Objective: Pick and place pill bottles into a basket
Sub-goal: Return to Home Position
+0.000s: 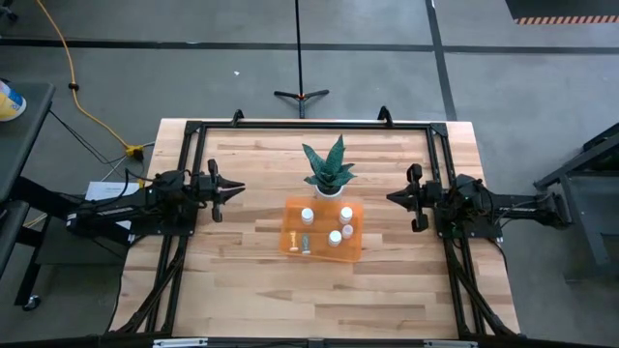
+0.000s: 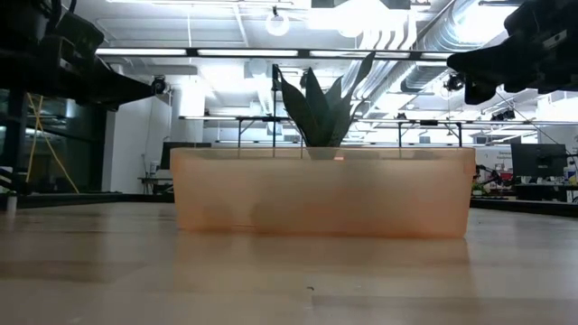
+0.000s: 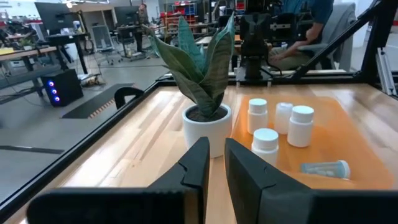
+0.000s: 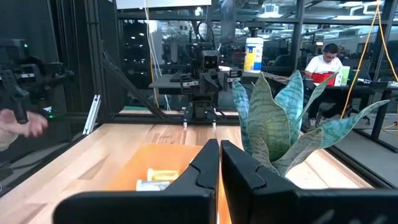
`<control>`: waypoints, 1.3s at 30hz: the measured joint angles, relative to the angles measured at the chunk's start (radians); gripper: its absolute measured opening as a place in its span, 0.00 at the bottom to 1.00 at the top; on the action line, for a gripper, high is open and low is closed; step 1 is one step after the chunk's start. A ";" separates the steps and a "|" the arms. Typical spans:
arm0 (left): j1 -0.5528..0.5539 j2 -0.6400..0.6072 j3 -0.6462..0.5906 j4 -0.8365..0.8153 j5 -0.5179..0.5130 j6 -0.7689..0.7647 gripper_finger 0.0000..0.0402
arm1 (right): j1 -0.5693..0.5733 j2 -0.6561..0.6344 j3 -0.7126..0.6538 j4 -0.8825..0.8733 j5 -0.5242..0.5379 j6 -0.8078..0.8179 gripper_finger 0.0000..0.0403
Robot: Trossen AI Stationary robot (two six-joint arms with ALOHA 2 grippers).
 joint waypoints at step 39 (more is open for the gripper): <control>0.000 0.000 0.000 0.001 -0.001 -0.001 0.23 | 0.000 0.000 0.000 -0.001 -0.001 0.001 0.02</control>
